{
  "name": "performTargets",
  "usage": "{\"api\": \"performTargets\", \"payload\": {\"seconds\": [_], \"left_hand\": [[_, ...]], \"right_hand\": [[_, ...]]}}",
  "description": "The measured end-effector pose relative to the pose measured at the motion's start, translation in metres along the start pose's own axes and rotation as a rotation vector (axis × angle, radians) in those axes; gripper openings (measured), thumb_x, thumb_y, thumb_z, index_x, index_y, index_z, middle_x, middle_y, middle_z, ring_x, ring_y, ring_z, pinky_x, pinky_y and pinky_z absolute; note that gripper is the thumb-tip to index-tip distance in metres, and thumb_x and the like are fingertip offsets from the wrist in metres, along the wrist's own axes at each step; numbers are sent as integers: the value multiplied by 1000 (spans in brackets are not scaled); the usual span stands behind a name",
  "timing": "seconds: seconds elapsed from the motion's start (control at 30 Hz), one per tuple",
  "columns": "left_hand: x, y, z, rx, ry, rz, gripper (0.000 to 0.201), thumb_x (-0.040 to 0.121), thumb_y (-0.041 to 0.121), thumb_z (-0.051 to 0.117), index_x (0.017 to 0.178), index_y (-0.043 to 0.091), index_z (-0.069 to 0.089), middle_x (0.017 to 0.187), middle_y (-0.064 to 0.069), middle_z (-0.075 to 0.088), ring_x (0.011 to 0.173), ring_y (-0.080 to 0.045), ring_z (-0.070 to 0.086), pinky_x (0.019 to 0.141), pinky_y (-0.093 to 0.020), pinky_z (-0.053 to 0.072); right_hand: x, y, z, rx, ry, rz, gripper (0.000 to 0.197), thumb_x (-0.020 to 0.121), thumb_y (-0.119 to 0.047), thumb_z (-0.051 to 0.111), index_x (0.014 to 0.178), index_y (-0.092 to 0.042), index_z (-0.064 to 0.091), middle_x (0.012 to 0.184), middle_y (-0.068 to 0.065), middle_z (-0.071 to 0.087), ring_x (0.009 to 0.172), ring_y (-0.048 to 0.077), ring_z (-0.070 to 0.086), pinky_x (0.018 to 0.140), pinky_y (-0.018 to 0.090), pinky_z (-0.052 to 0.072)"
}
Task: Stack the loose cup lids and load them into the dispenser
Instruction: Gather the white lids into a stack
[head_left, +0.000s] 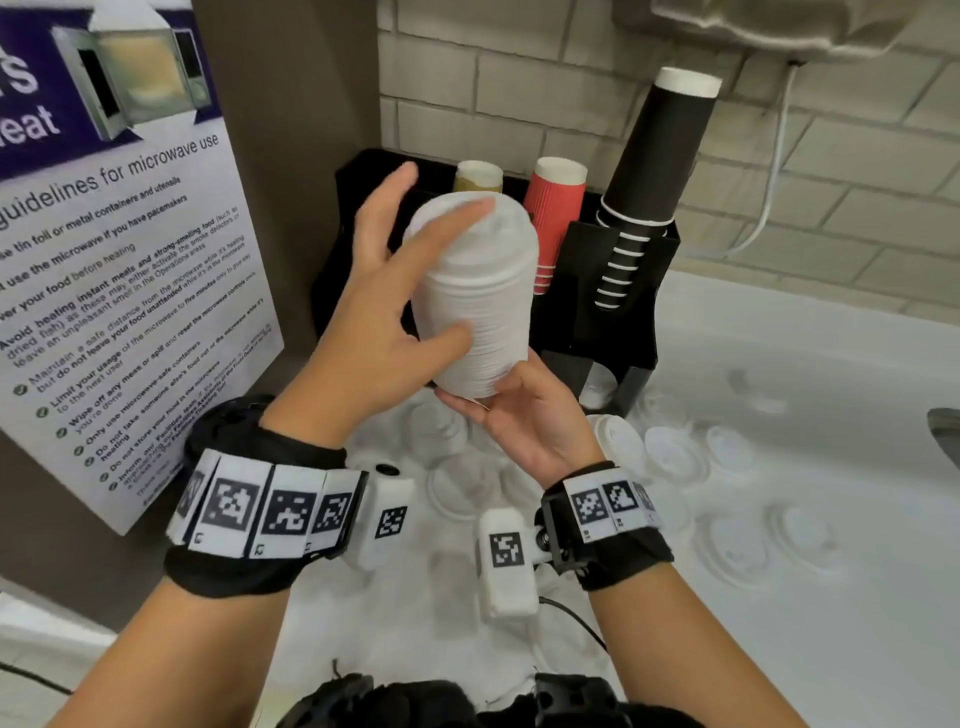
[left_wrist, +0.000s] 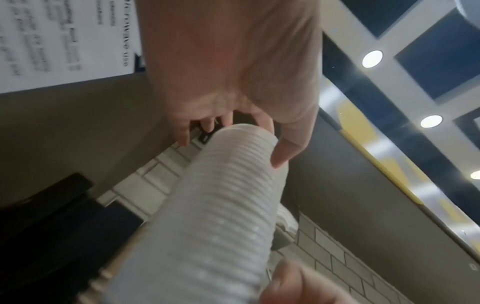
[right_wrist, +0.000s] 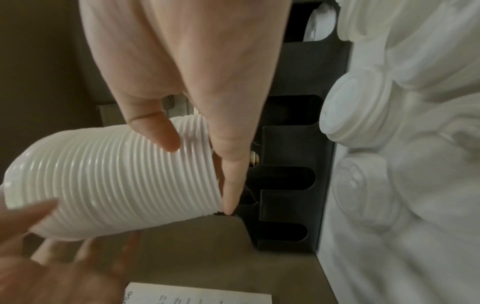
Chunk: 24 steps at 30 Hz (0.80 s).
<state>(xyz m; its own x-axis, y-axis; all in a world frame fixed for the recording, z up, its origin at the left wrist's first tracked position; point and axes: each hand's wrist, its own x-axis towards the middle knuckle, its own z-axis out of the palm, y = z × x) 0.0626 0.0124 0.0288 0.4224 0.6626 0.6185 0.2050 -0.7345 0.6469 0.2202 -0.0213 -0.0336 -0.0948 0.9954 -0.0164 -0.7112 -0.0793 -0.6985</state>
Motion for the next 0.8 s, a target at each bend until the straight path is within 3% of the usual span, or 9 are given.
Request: {"api": "performTargets", "payload": {"seconds": [0.1, 0.23, 0.3, 0.4, 0.5, 0.6, 0.67, 0.73, 0.8], "left_hand": [[1, 7, -8, 46, 2, -77, 43, 85, 43, 59, 128, 38, 53, 149, 6, 36, 148, -18, 18, 121, -35, 18], [-4, -1, -19, 202, -6, -264, 70, 79, 69, 35, 132, 29, 58, 143, 5, 48, 145, -19, 25, 120, -43, 18], [-6, -7, -26, 250, -50, -326, 74, 79, 72, 33, 131, 26, 60, 142, 4, 51, 143, -20, 31, 120, -44, 19], [-11, -15, -38, 207, -120, -418, 67, 87, 71, 42, 128, 23, 63, 137, 5, 55, 133, -15, 43, 113, -35, 28], [-17, -22, -48, 274, -236, -585, 85, 79, 81, 37, 141, 26, 52, 151, 5, 43, 142, -12, 33, 119, -39, 21], [-22, -25, -51, 292, -302, -684, 82, 78, 78, 35, 141, 27, 52, 152, 8, 41, 141, -12, 33, 117, -36, 21], [-25, -26, -50, 326, -325, -712, 69, 87, 69, 35, 137, 26, 55, 149, 8, 45, 138, -13, 37, 109, -31, 25], [-28, -27, -50, 341, -337, -730, 57, 94, 61, 37, 136, 27, 56, 148, 8, 46, 137, -12, 38, 102, -27, 24], [-28, -27, -51, 321, -333, -739, 52, 95, 58, 38, 129, 26, 61, 143, 7, 52, 132, -11, 42, 95, -25, 24]], "right_hand": [[7, 11, 5, -1, 56, 38, 66, 81, 13, 28, 141, -13, 40, 144, 20, 44, 128, 44, 46, 99, 54, 46], [22, 38, 17, -23, 208, 118, 64, 79, 14, 26, 139, -8, 37, 135, 19, 47, 104, 32, 54, 73, 37, 47], [28, 53, 22, -19, 269, 161, 68, 78, 15, 24, 142, -5, 34, 140, 21, 45, 104, 32, 51, 67, 34, 46], [36, 73, 28, -9, 307, 228, 67, 78, 18, 22, 140, -4, 36, 144, 21, 43, 114, 35, 48, 72, 37, 49], [41, 86, 28, -61, 318, 283, 66, 77, 19, 22, 139, -1, 38, 143, 25, 42, 114, 36, 48, 73, 37, 52], [41, 98, 24, -62, 290, 326, 64, 75, 21, 21, 134, 4, 41, 137, 31, 44, 116, 46, 50, 84, 52, 52], [41, 106, 20, -79, 248, 334, 57, 75, 22, 21, 124, 5, 46, 123, 28, 55, 108, 43, 58, 84, 53, 53], [41, 112, 16, -193, 221, 358, 46, 77, 22, 24, 107, 2, 53, 88, 15, 66, 76, 24, 67, 63, 36, 57], [42, 115, 15, -447, 186, 390, 33, 80, 17, 29, 96, -1, 53, 65, 9, 61, 51, 16, 57, 45, 24, 43]]}}
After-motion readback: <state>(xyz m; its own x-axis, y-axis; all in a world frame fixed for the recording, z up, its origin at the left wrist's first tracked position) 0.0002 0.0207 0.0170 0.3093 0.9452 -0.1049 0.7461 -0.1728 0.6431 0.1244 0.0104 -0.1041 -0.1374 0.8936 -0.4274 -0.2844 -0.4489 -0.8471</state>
